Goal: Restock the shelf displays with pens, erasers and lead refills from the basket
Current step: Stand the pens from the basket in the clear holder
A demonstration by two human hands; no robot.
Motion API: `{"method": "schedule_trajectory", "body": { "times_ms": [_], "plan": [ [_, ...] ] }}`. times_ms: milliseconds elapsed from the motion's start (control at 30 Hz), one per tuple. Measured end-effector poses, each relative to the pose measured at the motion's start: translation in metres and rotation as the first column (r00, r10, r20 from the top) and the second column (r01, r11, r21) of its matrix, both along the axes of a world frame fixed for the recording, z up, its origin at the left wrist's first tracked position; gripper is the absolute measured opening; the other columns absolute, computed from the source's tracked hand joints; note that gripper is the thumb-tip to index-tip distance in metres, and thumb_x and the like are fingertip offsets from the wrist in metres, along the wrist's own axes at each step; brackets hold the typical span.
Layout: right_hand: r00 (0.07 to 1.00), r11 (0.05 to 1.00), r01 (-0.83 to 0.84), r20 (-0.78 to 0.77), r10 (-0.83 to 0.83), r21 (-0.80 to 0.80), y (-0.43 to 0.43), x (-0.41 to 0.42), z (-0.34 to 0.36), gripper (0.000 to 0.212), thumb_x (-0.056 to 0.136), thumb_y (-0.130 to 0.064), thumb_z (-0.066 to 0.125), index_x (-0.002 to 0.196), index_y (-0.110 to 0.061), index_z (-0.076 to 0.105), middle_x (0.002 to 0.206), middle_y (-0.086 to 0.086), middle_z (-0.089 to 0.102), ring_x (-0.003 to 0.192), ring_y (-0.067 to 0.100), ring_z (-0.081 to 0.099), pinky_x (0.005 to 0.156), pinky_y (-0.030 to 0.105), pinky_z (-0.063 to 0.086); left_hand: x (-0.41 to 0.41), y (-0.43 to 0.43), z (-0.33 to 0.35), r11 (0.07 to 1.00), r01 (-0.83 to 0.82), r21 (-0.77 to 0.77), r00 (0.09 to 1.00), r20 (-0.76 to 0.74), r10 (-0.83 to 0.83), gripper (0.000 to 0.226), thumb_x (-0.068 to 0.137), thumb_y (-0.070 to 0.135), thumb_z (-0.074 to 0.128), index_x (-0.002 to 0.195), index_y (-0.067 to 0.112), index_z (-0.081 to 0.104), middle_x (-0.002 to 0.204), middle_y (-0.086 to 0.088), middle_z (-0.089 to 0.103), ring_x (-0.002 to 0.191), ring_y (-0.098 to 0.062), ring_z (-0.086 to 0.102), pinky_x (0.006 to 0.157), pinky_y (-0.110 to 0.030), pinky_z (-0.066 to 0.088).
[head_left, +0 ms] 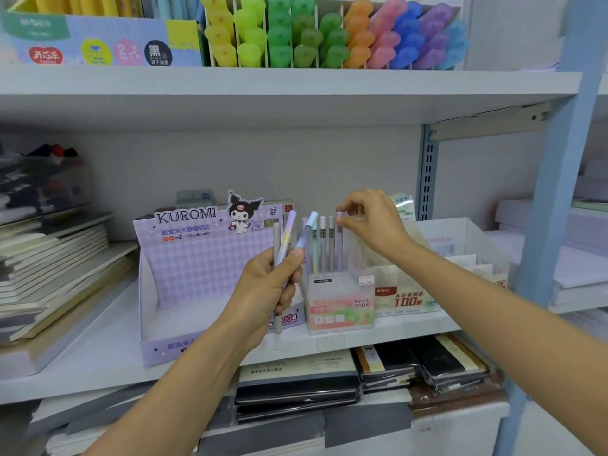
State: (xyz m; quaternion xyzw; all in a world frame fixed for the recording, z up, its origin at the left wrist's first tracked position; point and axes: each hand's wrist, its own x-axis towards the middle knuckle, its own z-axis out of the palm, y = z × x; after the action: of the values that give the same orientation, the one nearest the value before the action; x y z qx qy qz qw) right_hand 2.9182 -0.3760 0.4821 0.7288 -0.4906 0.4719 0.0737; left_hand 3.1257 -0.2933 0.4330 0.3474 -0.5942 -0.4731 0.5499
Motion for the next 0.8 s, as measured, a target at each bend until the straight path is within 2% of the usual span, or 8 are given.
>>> {"method": "schedule_trajectory", "body": {
  "times_ms": [133,267,333,400,467,533,633,800],
  "plan": [
    [0.998,0.995,0.063,-0.003,-0.063,0.081,-0.001,0.001,0.001,0.016,0.084,-0.025,0.074,0.098,-0.016,0.075,0.097,0.001,0.05,0.088,0.014,0.049,0.078,0.028,0.043,0.0,0.0,0.001,1.0,0.001,0.006,1.0,-0.001,-0.001,0.024,0.092,0.034,0.06,0.08,0.015,0.054,0.061,0.004,0.054,0.04,-0.008,0.034,0.038,-0.017,0.031],
    [0.99,0.995,-0.048,0.136,0.035,0.09,0.019,0.002,0.009,0.021,0.091,-0.025,0.066,0.11,-0.017,0.071,0.093,0.0,0.053,0.079,0.009,0.05,0.076,0.023,0.044,0.0,0.005,0.002,1.0,0.02,-0.01,1.0,-0.002,-0.02,0.022,0.093,0.032,0.06,0.084,0.013,0.055,0.06,0.004,0.052,0.04,-0.008,0.034,0.039,-0.018,0.031],
    [0.908,0.956,-0.272,0.36,0.217,0.11,0.037,0.004,0.01,0.02,0.093,-0.025,0.063,0.108,-0.013,0.07,0.085,-0.005,0.061,0.07,0.003,0.054,0.068,0.018,0.044,-0.001,0.009,0.003,0.999,0.024,-0.022,1.0,0.009,-0.024,0.023,0.093,0.032,0.06,0.087,0.011,0.055,0.06,0.004,0.052,0.041,-0.009,0.033,0.039,-0.018,0.031],
    [0.754,0.841,-0.513,0.558,0.345,0.172,0.054,0.009,0.011,0.024,0.093,-0.027,0.062,0.107,-0.009,0.068,0.078,-0.003,0.067,0.06,0.004,0.056,0.058,0.017,0.046,-0.004,0.012,0.004,0.999,0.028,-0.033,1.0,0.013,-0.028,0.025,0.093,0.031,0.06,0.092,0.006,0.055,0.06,0.004,0.051,0.041,-0.009,0.032,0.039,-0.018,0.031],
    [0.681,0.731,-0.64,0.615,0.399,0.235,0.067,0.017,0.009,0.026,0.092,-0.028,0.063,0.105,-0.006,0.067,0.079,0.001,0.07,0.063,0.008,0.061,0.06,0.018,0.051,-0.007,0.017,0.005,0.998,0.04,-0.043,0.999,0.015,-0.039,0.024,0.094,0.03,0.06,0.096,0.006,0.056,0.062,0.003,0.051,0.041,-0.009,0.031,0.039,-0.018,0.03],
    [0.633,0.674,-0.701,0.638,0.439,0.233,0.075,0.024,0.008,0.017,0.091,-0.02,0.065,0.099,-0.005,0.068,0.076,0.002,0.07,0.066,0.011,0.065,0.063,0.019,0.054,-0.01,0.021,0.005,0.998,0.048,-0.048,0.999,0.014,-0.047,0.025,0.093,0.031,0.061,0.095,0.007,0.055,0.064,0.001,0.051,0.041,-0.009,0.032,0.039,-0.018,0.03],
    [0.59,0.678,-0.715,0.668,0.453,0.172,0.081,0.026,0.011,0.013,0.09,-0.01,0.066,0.099,-0.002,0.069,0.078,0.007,0.072,0.068,0.013,0.068,0.066,0.02,0.056,-0.007,0.028,0.007,0.998,0.059,-0.027,0.998,-0.01,-0.059,0.03,0.092,0.038,0.059,0.098,0.008,0.059,0.066,0.002,0.054,0.041,-0.008,0.034,0.04,-0.018,0.032],
    [0.504,0.64,-0.76,0.729,0.464,0.118,0.09,0.025,0.011,0.015,0.089,-0.008,0.066,0.104,-0.006,0.07,0.088,0.01,0.075,0.075,0.018,0.071,0.07,0.022,0.057,0.0,0.036,0.008,0.999,0.031,-0.014,0.999,-0.02,-0.032,0.025,0.094,0.037,0.057,0.083,0.014,0.056,0.064,0.003,0.058,0.037,-0.007,0.029,0.037,-0.017,0.028]
  ]
}}
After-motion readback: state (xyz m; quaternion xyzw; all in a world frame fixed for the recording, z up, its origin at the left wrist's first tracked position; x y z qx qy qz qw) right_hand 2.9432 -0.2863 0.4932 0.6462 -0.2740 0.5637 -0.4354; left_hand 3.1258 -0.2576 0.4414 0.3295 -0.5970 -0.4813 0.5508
